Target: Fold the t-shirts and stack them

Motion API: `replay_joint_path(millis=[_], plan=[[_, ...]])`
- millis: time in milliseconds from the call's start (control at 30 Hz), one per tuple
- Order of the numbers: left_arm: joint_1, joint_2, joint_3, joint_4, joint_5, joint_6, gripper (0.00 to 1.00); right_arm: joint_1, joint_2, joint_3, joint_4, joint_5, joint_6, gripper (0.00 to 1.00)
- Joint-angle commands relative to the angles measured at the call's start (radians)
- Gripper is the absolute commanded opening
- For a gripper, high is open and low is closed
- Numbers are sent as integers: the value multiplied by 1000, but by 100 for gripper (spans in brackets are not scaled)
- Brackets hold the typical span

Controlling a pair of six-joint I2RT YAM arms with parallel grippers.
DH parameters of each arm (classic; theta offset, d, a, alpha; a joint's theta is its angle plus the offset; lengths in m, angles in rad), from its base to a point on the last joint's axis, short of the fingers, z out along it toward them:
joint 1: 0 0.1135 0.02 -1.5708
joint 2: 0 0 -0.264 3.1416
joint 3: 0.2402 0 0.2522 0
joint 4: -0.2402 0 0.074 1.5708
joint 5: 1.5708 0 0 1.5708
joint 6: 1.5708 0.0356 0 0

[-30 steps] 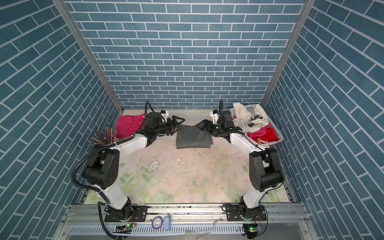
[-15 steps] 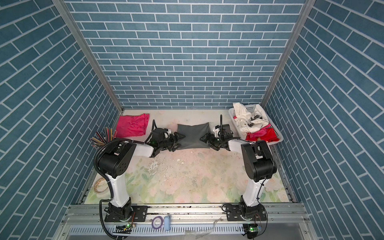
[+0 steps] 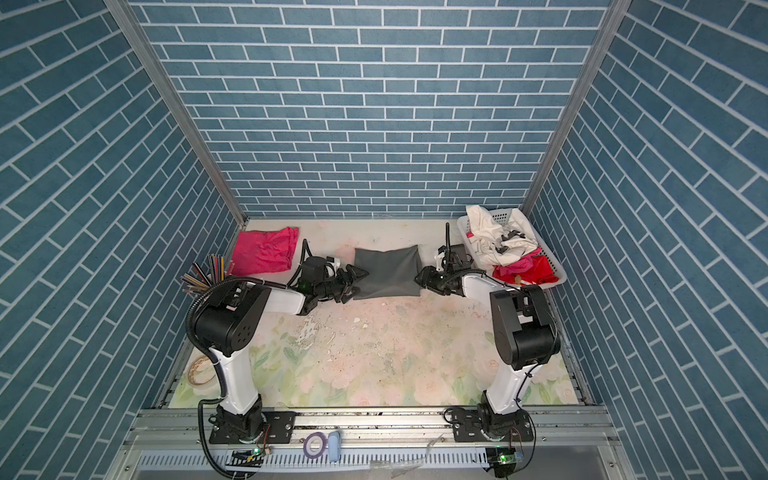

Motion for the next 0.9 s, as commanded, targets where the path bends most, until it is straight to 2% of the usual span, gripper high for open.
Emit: replay_joint_path(millis=[0, 167, 333, 467, 633, 867], plan=[[8, -8, 12, -53, -26, 20, 86, 23, 12, 6, -33, 47, -45, 46], [2, 2, 13, -45, -20, 11, 86, 24, 62, 30, -26, 61, -54, 39], [2, 0, 15, -51, -19, 14, 86, 22, 72, 35, -37, 87, -79, 39], [1, 3, 25, -53, -19, 12, 86, 24, 74, 10, -5, 58, -85, 40], [-2, 0, 36, -59, -20, 10, 86, 27, 79, -9, 50, -12, -74, 29], [-1, -1, 35, -62, -20, 11, 86, 28, 88, -6, 52, -16, -71, 18]])
